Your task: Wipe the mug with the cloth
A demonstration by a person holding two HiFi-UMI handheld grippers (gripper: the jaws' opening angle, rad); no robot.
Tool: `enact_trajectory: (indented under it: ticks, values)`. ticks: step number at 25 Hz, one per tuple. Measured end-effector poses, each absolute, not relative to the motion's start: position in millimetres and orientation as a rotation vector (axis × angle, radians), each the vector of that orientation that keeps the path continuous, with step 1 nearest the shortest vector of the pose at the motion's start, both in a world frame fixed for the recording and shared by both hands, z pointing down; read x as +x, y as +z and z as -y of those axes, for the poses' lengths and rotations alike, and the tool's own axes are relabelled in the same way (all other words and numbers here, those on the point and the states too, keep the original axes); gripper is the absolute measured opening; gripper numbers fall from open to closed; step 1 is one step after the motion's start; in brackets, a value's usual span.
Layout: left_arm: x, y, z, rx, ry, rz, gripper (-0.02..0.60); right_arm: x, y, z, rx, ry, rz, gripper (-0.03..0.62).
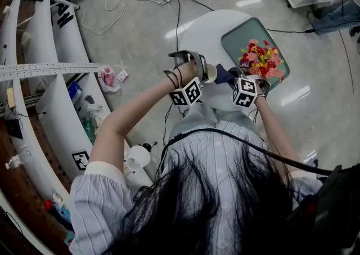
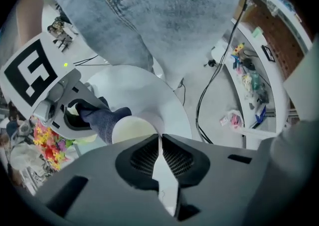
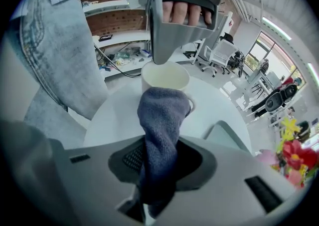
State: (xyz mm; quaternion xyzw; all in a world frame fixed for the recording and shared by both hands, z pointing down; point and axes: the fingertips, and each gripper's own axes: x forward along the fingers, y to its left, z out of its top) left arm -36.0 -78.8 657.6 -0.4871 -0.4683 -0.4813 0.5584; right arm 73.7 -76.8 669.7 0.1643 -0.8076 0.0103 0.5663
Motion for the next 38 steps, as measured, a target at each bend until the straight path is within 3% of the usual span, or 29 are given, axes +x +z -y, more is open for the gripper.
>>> enact_trajectory:
  ticks: [15,26,38]
  values:
    - [-26,652,90,-1.244,-1.215,0.94,0.038,78,669,79,0.484,0.109,1.905,0.124]
    - [-19,619,100,-2.112,-1.354,0.44,0.037,71,654,62,0.639,0.269,1.962,0.124]
    - [-34,594,108,-2.738,-1.262,-0.171,0.037,58,626,55,0.886,0.43,2.003,0.123]
